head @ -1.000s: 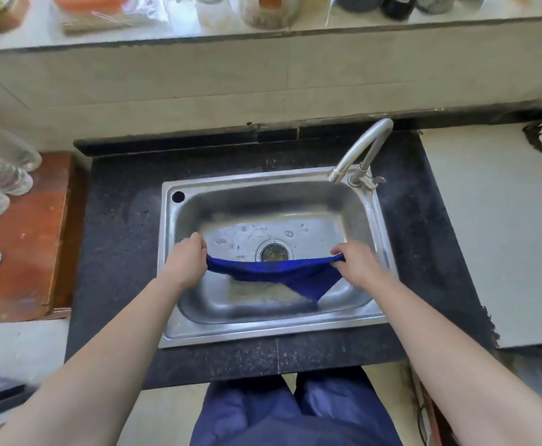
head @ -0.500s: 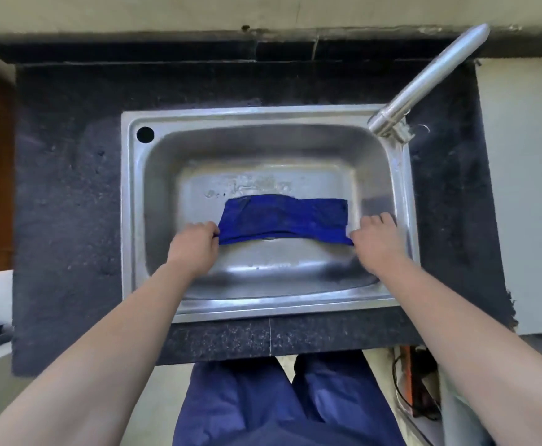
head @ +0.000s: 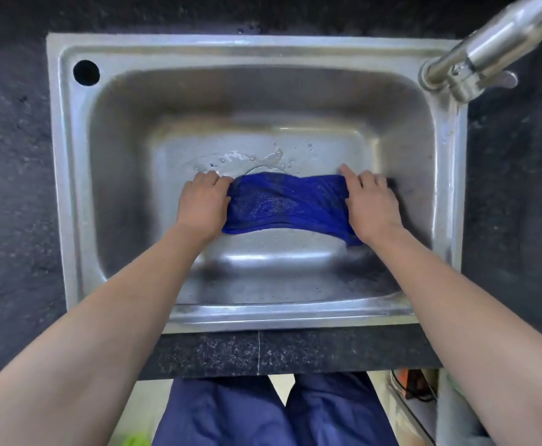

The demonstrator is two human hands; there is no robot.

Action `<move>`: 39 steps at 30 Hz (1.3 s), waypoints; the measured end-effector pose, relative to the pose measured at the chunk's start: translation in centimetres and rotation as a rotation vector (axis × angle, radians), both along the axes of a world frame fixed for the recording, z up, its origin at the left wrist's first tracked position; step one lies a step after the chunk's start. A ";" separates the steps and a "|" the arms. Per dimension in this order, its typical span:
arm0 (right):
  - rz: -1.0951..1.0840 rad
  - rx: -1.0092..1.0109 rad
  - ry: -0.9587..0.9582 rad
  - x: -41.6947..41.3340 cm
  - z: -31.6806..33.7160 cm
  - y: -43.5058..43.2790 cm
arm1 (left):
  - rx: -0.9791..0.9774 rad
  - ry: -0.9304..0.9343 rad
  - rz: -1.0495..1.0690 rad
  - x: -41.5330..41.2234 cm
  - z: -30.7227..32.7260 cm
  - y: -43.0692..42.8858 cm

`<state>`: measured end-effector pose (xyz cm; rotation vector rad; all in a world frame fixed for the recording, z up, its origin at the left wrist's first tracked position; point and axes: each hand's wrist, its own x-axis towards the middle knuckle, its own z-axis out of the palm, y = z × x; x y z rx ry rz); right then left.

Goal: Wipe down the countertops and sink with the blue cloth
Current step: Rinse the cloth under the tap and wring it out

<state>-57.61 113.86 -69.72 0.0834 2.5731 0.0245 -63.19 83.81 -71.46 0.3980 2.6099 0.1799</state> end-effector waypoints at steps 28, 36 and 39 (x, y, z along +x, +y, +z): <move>-0.032 -0.088 -0.148 3.1 1.8 0.0 | 0.092 -0.207 0.061 4.4 2.8 -4.0; -0.015 0.024 -0.145 3.3 1.1 -0.5 | -0.367 -0.081 0.014 4.9 4.2 -2.6; -0.013 0.012 -0.149 3.2 1.1 -0.1 | -0.196 -0.009 -0.046 4.8 4.1 -1.5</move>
